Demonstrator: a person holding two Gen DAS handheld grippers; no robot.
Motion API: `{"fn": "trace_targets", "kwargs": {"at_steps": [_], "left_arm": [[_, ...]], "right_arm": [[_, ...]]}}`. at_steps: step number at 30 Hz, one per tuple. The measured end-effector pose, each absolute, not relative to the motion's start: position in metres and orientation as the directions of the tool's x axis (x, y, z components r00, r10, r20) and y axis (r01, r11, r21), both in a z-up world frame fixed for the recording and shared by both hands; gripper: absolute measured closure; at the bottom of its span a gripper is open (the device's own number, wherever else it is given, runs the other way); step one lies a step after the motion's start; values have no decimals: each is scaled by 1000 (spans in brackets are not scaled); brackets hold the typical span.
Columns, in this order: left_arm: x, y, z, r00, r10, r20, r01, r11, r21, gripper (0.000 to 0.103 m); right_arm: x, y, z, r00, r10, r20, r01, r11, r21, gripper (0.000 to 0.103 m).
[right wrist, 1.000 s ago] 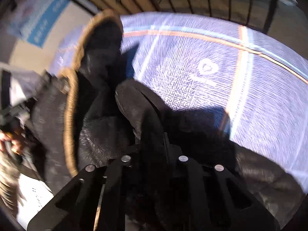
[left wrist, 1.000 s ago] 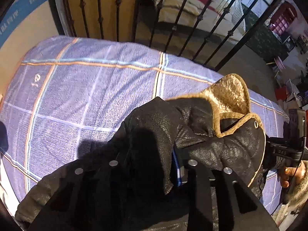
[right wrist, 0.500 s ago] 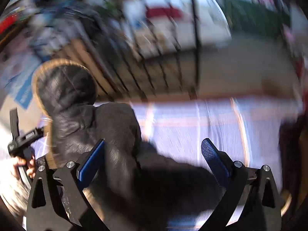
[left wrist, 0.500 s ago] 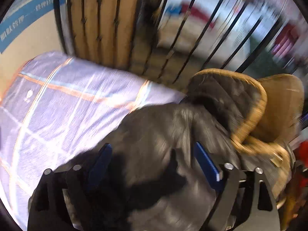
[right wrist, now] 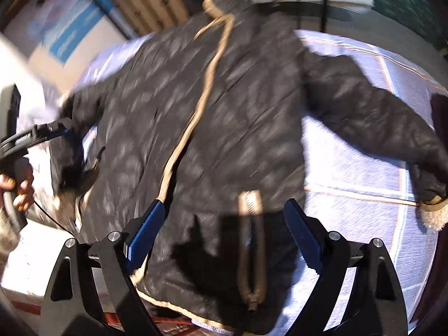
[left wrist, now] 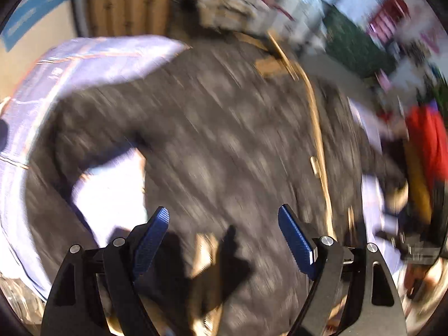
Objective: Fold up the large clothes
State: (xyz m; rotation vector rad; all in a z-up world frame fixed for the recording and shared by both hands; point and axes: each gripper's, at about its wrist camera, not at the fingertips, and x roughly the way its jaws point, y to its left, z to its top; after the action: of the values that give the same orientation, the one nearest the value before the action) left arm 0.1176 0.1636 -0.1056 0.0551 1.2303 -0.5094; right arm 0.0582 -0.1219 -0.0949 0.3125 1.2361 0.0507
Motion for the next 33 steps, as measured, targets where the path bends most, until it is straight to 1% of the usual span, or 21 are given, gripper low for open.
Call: {"fn": "trace_targets", "kwargs": {"at_steps": [1,3,6,7,8,9,12,14,16,18,20,22,24,25,26,29,33], "left_arm": [[104,157,-112,238,-328,-914,411,887,-212,24],[91,153,-134,245,-302,-921,413,892,-183,24],[90,160,-172,215,-169,-962,343,935,-88,23],[90,166,-181,227,-153,-962,338,939,-69,23],[91,172,-186,232,-154,-960,340,938,-68,23],[90,175,-188,231,-166,-959,352,933,-77,23],[85,170,-164,267,-135,-954,394,919,-20,26],[77,167,-131,347,-178,-921,411,911,-21,25],[71,159,-109,378,-210,-902,431,902,-29,25],[67,147,-99,387,-214,-897,444,896,-21,25],[60,131,-93,397,-198,-896,446,895,-1,25],[54,114,-88,375,-190,-907,442,897,-5,25],[44,96,-85,361,-182,-915,451,893,0,25],[40,91,-86,353,-173,-920,462,887,10,25],[32,81,-88,342,-164,-925,480,877,22,25],[8,57,-95,320,-127,-939,542,837,72,25],[-15,17,-98,290,-115,-950,579,811,79,25]], "right_arm": [[62,-112,-100,328,216,-920,106,959,263,16],[65,-97,-112,313,185,-932,60,975,214,16],[60,-94,-150,237,70,-969,36,996,80,16],[54,-100,-167,179,19,-984,43,999,27,16],[48,-106,-177,141,0,-990,55,998,8,16],[37,-116,-180,129,17,-991,89,996,29,16],[10,-142,-150,217,43,-975,200,976,87,18],[-6,-163,-129,296,35,-955,270,956,119,17],[-12,-192,-121,376,-8,-927,354,925,135,16],[-8,-220,-132,416,-88,-905,420,901,106,16],[0,-245,-154,419,-145,-896,484,871,85,16],[3,-266,-181,422,-144,-895,546,829,124,16],[5,-271,-200,421,-153,-894,572,810,131,16],[4,-265,-201,476,-160,-865,544,826,146,5],[2,-260,-203,502,-195,-843,528,841,120,5],[0,-249,-205,501,-253,-827,505,862,42,5],[0,-251,-203,499,-252,-829,505,862,42,4]]}}
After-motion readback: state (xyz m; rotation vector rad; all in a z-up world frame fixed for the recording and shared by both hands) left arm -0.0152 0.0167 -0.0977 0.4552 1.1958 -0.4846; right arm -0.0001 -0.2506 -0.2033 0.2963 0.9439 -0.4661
